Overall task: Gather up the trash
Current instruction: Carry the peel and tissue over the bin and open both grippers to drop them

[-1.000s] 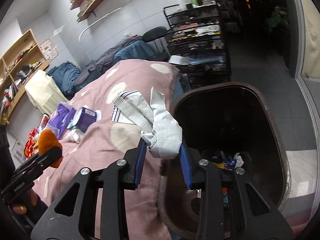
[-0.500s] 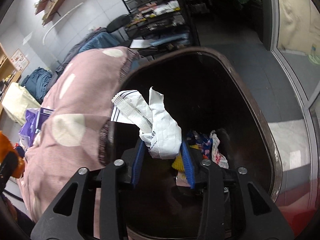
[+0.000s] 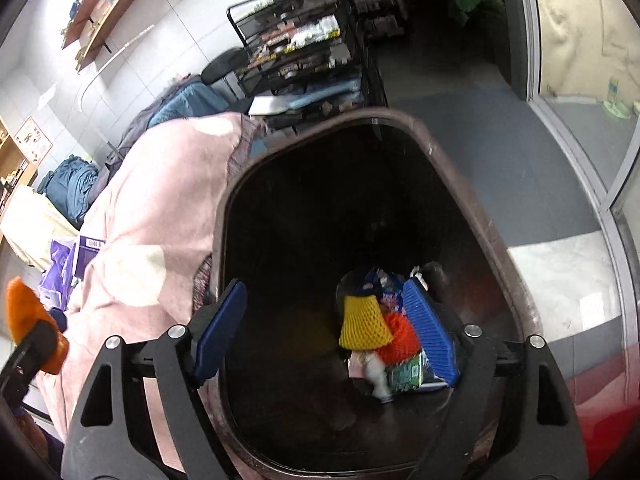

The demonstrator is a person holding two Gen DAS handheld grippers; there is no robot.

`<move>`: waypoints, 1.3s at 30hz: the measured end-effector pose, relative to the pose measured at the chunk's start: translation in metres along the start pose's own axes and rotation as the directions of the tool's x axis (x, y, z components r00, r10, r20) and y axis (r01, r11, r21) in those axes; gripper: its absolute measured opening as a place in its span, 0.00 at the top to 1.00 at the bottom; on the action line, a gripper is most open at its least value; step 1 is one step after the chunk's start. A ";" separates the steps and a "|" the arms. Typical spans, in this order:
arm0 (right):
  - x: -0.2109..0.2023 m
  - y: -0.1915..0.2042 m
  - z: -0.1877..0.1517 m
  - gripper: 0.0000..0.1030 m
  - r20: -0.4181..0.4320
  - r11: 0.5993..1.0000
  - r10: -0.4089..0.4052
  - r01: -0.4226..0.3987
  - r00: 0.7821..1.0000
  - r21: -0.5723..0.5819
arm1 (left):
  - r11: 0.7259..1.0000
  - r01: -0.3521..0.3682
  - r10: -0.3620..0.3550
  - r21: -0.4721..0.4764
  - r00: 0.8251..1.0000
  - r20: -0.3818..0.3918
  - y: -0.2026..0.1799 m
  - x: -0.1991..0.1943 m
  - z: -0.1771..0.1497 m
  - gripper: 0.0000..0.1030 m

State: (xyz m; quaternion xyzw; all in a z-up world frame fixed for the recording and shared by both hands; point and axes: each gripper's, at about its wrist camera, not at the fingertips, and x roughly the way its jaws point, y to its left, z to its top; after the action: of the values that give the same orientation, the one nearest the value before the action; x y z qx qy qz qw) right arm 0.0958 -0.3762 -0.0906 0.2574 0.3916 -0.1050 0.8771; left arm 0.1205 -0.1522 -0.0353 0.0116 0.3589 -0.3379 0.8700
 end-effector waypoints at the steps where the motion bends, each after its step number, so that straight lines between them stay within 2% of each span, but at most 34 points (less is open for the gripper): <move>1: -0.003 0.001 0.001 0.21 0.014 1.000 -0.005 0.005 1.000 -0.004 | 1.000 0.002 -0.002 0.006 1.000 -0.001 -0.003 0.001 0.000 0.63; 6: -0.022 0.005 0.008 0.16 0.100 0.999 -0.041 0.043 0.994 -0.017 | 0.999 0.019 -0.018 0.034 1.000 -0.016 -0.014 0.010 0.004 0.63; 13: -0.048 -0.002 0.018 0.12 0.204 0.994 -0.107 0.106 0.973 0.017 | 0.998 0.045 -0.042 0.050 0.997 -0.063 -0.027 0.030 0.006 0.63; 22: -0.062 -0.020 0.031 0.12 0.238 0.989 -0.141 0.127 0.961 0.070 | 0.995 0.063 -0.051 0.079 0.989 -0.137 -0.045 0.059 0.006 0.63; 34: -0.068 -0.025 0.033 0.11 0.254 0.987 -0.152 0.136 0.955 0.081 | 0.992 0.036 -0.009 0.117 0.974 -0.225 -0.056 0.095 0.009 0.62; 37: -0.068 -0.025 0.033 0.11 0.255 0.987 -0.153 0.136 0.955 0.081 | 0.992 0.024 0.006 0.122 0.972 -0.233 -0.056 0.099 0.008 0.55; 39: -0.068 -0.025 0.033 0.10 0.255 0.987 -0.153 0.137 0.955 0.083 | 0.992 0.014 0.016 0.129 0.974 -0.227 -0.056 0.099 0.007 0.36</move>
State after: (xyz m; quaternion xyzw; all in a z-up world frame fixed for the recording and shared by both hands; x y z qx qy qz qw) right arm 0.0615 -0.4164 -0.0306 0.2399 0.2871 -0.2145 0.9022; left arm 0.1422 -0.2547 -0.0797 0.1067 0.4334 -0.3565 0.8208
